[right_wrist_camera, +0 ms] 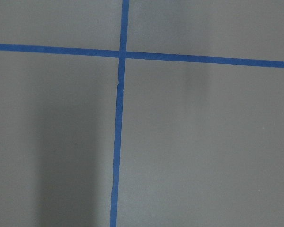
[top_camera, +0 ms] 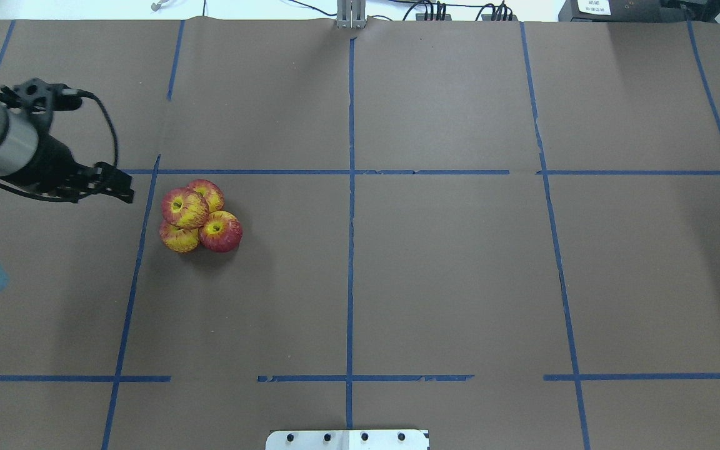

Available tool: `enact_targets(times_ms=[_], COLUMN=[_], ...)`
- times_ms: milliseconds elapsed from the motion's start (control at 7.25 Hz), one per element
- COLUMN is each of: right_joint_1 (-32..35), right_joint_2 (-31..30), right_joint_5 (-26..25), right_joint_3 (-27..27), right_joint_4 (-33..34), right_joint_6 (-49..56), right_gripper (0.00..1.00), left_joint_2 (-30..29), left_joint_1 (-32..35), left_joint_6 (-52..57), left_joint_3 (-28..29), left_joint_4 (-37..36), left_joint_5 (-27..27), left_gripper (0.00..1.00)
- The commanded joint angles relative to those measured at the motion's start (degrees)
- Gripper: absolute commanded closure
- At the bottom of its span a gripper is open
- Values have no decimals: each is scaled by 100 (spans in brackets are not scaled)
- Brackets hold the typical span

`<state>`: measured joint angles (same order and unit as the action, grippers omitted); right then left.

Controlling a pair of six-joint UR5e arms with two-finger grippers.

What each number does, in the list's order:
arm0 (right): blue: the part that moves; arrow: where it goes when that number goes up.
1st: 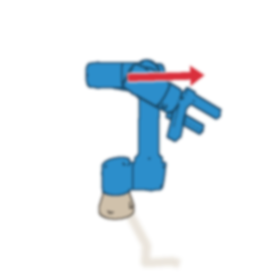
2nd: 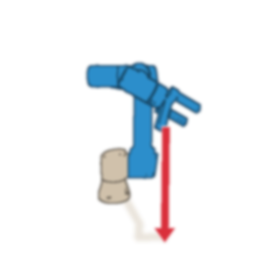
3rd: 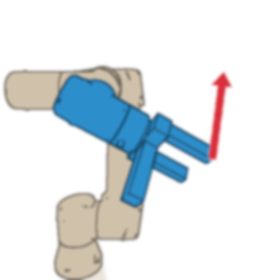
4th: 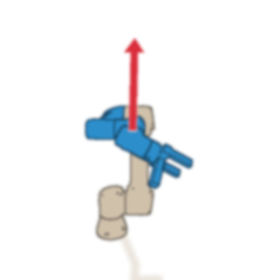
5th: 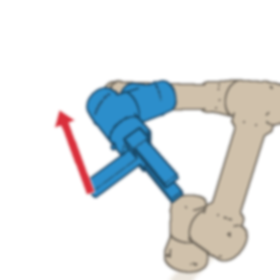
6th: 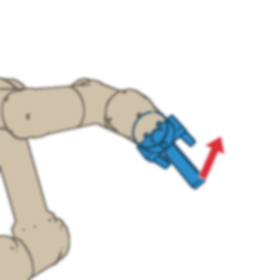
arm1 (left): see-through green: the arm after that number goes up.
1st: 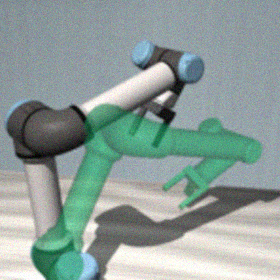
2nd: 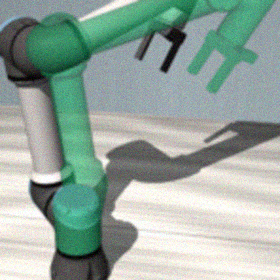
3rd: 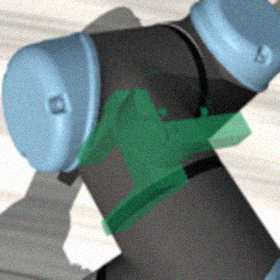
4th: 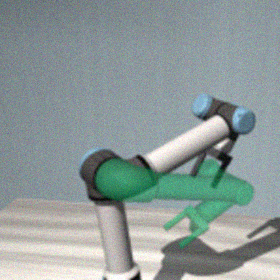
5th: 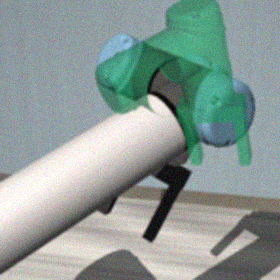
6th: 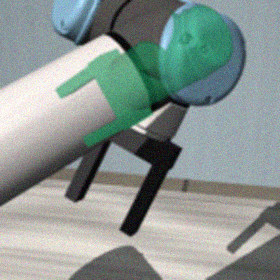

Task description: Stack apples

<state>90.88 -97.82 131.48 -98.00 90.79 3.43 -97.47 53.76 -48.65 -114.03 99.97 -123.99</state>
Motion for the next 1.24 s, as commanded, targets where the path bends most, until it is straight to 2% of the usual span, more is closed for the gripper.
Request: enact_targets(times_ms=[0, 276, 414, 552, 690, 966, 1103], right_joint_1=[0, 0, 0, 0, 0, 0, 0], right_joint_2=[0, 0, 0, 0, 0, 0, 0], right_joint_5=[0, 0, 0, 0, 0, 0, 9], right_joint_3=[0, 0, 0, 0, 0, 0, 0], right_joint_4=[0, 0, 0, 0, 0, 0, 0], right_joint_6=[-9, -9, 0, 0, 0, 0, -9], right_gripper=[0, 0, 0, 0, 0, 0, 0], left_joint_2=[988, 1737, 1810, 1671, 1548, 1293, 1283], left_joint_1=[1061, 1950, 2398, 2863, 3103, 3754, 3764], left_joint_6=[1761, 3948, 4673, 4810, 5543, 5998, 6024], left_joint_3=[-172, -16, 238, 571, 783, 1241, 1295], left_joint_4=[-12, -30, -56, -483, -818, -1128, -1155], left_joint_5=[-29, -38, -73, -551, -739, -741, -741], left_gripper=[0, 0, 0, 1, 2, 2, 2])
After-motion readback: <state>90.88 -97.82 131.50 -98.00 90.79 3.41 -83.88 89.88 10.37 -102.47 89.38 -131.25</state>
